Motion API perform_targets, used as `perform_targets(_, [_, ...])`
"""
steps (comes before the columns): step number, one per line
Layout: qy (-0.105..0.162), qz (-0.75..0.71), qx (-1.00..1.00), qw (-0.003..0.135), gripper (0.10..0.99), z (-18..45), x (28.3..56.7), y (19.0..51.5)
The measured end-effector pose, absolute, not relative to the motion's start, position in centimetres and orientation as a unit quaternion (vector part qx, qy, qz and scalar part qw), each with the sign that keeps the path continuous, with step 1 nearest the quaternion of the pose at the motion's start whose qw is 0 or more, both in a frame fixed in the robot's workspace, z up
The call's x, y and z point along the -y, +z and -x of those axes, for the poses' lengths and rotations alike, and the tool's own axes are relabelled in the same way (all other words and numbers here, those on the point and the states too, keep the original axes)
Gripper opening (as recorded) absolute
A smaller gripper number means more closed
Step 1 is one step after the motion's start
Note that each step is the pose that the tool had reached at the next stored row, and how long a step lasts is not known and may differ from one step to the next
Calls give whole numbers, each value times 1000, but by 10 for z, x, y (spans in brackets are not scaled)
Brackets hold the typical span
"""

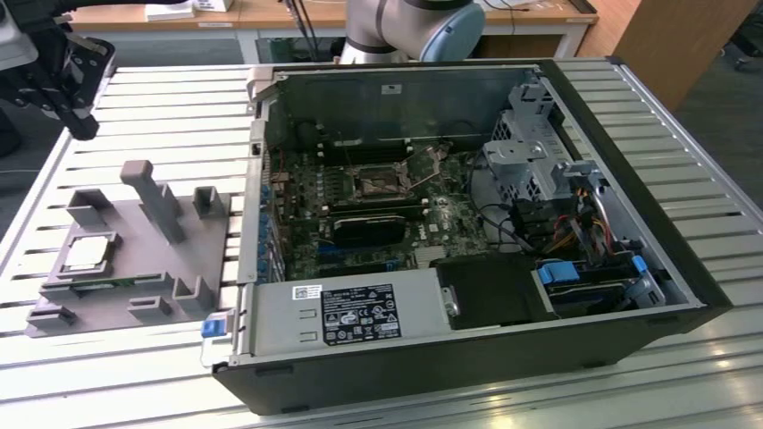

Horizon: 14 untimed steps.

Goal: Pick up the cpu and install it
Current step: 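Reach for the cpu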

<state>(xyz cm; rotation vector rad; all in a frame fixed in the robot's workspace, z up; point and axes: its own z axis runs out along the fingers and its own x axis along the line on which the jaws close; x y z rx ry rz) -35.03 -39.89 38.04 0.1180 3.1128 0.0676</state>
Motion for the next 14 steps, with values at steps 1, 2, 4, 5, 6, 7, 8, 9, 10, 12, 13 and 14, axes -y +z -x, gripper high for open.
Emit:
perform_targets(1, [22,-38,-999,13,106,351,399,380])
perform_targets(2, [22,-38,-999,13,106,351,399,380])
perform_targets(4, [22,-38,-999,13,106,352,399,380])
perform_targets(5, [22,-38,-999,13,106,352,399,380])
perform_targets(6, [22,-38,-999,13,106,353,399,380])
perform_targets(7, [22,-38,-999,13,106,353,399,380])
perform_targets(8, [22,-38,-999,13,106,354,399,380])
perform_targets(9, [22,-38,-999,13,106,354,399,380])
perform_targets(10, [22,-38,-999,13,106,355,399,380])
perform_targets(12, [22,-38,-999,13,106,356,399,380])
perform_targets(13, [22,-38,-999,13,106,356,399,380])
perform_targets(14, [22,-38,-999,13,106,357,400,380])
